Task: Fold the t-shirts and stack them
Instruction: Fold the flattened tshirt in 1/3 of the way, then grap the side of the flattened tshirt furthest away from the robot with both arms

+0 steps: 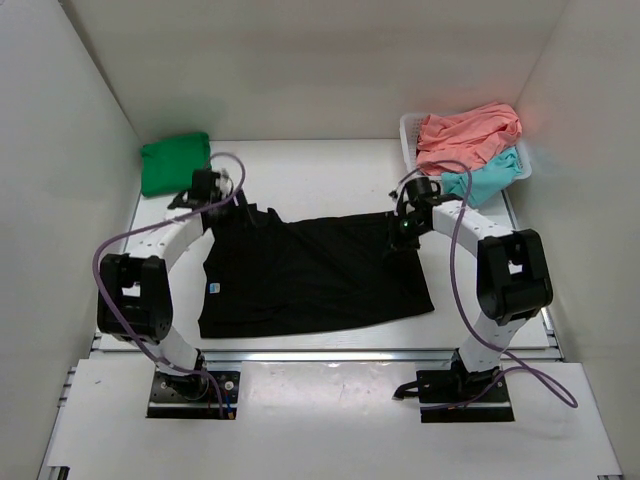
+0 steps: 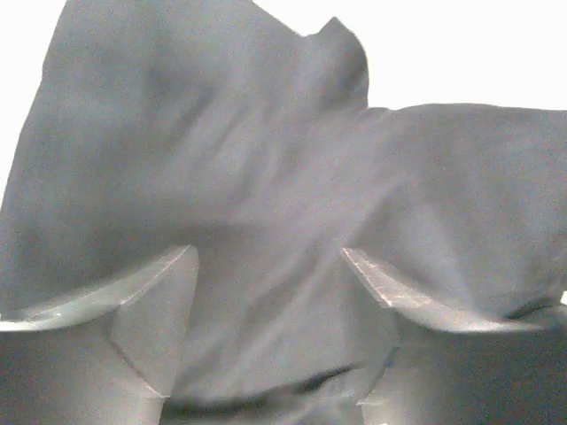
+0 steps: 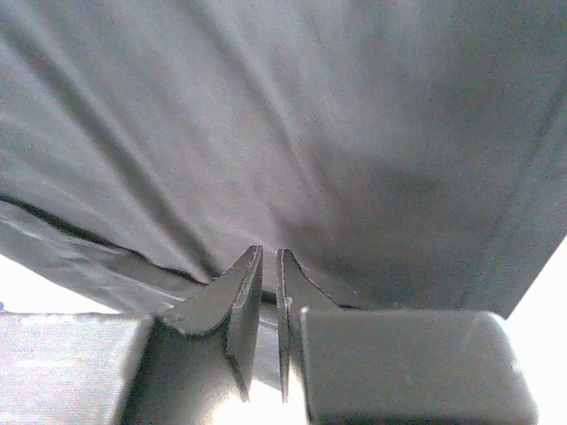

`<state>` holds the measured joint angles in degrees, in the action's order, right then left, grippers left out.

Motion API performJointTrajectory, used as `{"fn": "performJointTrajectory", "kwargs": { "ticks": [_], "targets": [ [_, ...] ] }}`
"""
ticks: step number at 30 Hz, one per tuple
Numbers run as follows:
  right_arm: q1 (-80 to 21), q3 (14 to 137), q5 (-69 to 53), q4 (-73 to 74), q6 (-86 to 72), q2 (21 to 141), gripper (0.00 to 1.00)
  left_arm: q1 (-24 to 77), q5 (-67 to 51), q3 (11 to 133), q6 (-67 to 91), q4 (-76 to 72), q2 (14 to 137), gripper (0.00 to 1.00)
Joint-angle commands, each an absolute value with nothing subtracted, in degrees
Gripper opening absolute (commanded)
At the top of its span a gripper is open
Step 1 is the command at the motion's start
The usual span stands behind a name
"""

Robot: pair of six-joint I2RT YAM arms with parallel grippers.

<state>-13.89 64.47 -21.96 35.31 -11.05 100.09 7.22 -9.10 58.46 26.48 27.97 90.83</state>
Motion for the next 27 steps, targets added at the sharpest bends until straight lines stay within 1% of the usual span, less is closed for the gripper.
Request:
{"fn": "performJointTrajectory", "kwargs": {
  "ticks": [1,2,3,4,6,7,8,9,12,15,19,22,27],
  "targets": [
    [-13.01,71.27,-22.76,34.99,-12.22,96.59,0.1,5.9,-15.81,69.94,24.79,22.25,91.93,0.68],
    [-12.57,72.15,-22.5,35.07,-12.3,96.68,0.09,4.93,-17.13,70.92,25.22,20.84,92.89,0.48],
    [-12.57,73.72,-22.5,34.89,-12.22,97.2,0.09,3.36,-17.66,72.32,26.44,20.22,94.12,0.19],
    [-11.96,73.91,-22.33,35.24,-12.22,97.73,0.09,2.64,-18.1,72.94,26.37,19.95,94.65,0.12],
    [-11.25,75.58,-22.15,34.8,-12.04,98.7,0.09,0.27,-17.93,74.17,26.8,19.51,97.37,0.13],
    [-10.9,75.93,-21.54,34.8,-11.87,99.31,0.09,0.0,-18.1,74.44,26.81,19.6,98.17,0.18],
    [-10.38,76.89,-21.71,34.8,-12.04,99.58,0.09,0.09,-17.5,74.36,26.37,19.34,98.78,0.48],
    [-10.02,77.95,-21.19,34.8,-11.87,99.84,0.09,-1.74,-16.19,74.44,25.67,19.51,100.18,0.56],
    [-9.14,79.62,-21.27,34.36,-11.87,100.81,0.09,-2.11,-13.98,75.06,22.16,19.08,103.17,0.57],
    [-8.35,81.56,-21.09,33.75,-12.04,102.56,0.09,-1.76,-13.62,75.85,20.57,17.5,106.51,0.6],
    [-8.17,83.14,-21.1,34.19,-12.04,103.97,0.1,-0.97,-11.43,78.92,17.68,17.22,110.91,0.6],
    [-7.73,83.14,-21.36,34.27,-11.87,104.68,0.09,-0.79,-9.33,82.0,15.39,18.45,113.89,0.59],
    [-7.65,82.88,-21.79,33.93,-12.39,105.2,0.1,-0.79,-7.56,83.15,13.62,18.63,115.14,0.61]
  ]
}}
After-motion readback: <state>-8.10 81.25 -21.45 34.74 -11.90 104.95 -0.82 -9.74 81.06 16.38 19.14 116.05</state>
